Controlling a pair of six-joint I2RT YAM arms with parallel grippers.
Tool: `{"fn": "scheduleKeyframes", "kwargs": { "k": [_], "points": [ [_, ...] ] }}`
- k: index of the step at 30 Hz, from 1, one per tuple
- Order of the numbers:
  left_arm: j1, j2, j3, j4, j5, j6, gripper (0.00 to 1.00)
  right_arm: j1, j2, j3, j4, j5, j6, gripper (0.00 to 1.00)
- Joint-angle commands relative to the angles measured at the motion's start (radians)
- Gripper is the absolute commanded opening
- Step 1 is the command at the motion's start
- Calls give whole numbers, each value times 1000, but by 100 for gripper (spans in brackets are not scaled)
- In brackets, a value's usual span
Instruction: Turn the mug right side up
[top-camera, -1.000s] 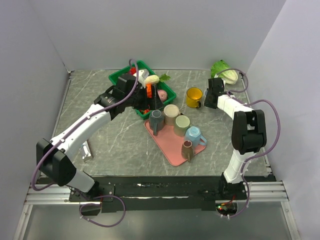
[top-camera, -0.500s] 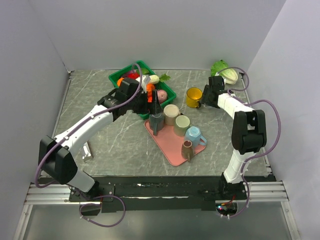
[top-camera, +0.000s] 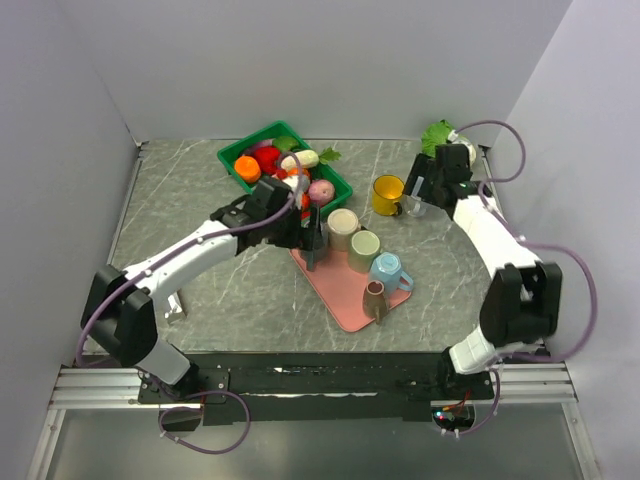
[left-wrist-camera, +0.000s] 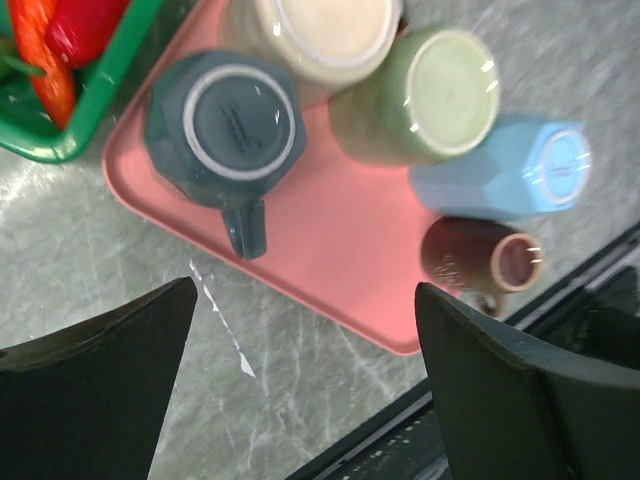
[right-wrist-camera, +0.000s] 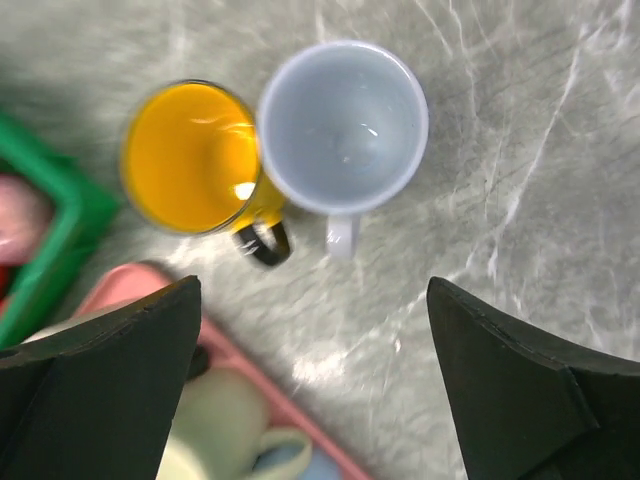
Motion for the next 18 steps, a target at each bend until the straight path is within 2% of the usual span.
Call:
{"fn": "scheduleKeyframes", "kwargs": {
  "k": [1,7,10,18],
  "points": [
    [-74,43,-17,38,-127,30,96,-6,-190,-60,-47,-40,22,100],
    [-105,129,26,27,-273,-23,99,-6,-369,-157,-62,-97,43,100],
    [-108,149,37,21,-301,-46,94,-7,-418,-160,-78,-106,49,100],
    [-106,199,29,54,-307,-85,73,-7,-494,-178,-81,-114,31,100]
  ]
}}
